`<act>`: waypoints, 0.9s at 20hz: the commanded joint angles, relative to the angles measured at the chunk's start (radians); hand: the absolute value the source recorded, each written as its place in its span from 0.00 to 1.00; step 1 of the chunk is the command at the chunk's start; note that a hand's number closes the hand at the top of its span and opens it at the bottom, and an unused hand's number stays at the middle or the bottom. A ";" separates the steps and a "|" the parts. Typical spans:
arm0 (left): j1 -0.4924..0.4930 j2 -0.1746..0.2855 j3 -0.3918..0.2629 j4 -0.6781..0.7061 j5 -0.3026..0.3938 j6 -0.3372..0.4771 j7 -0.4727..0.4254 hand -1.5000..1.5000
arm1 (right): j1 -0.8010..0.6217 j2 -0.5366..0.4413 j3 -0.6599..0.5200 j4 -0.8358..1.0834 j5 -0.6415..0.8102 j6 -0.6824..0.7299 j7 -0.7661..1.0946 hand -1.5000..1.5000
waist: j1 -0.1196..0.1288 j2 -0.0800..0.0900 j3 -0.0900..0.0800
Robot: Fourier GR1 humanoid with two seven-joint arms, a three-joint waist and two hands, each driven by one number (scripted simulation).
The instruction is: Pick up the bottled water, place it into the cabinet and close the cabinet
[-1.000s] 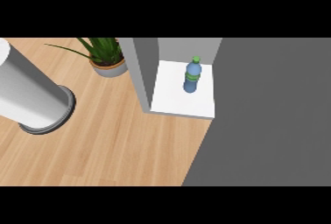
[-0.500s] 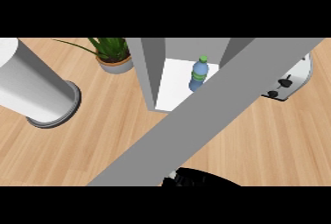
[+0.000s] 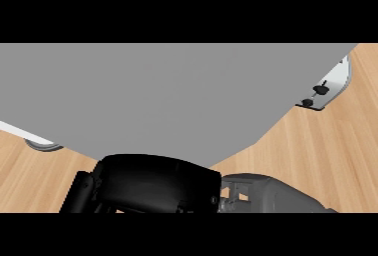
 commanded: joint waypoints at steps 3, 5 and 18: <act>0.089 -0.006 0.107 0.067 0.019 -0.119 -0.017 0.00 | -0.124 0.011 -0.064 0.222 -0.147 -0.034 -0.034 1.00 | -0.045 0.001 0.002; 0.131 -0.046 0.122 0.050 -0.014 -0.130 -0.035 0.00 | -0.074 0.011 -0.097 0.264 -0.164 0.042 -0.039 1.00 | -0.055 0.001 0.003; 0.194 -0.184 0.219 0.026 -0.073 -0.211 0.019 0.00 | -0.063 -0.060 -0.326 0.560 -0.119 0.235 -0.129 1.00 | -0.079 0.002 0.003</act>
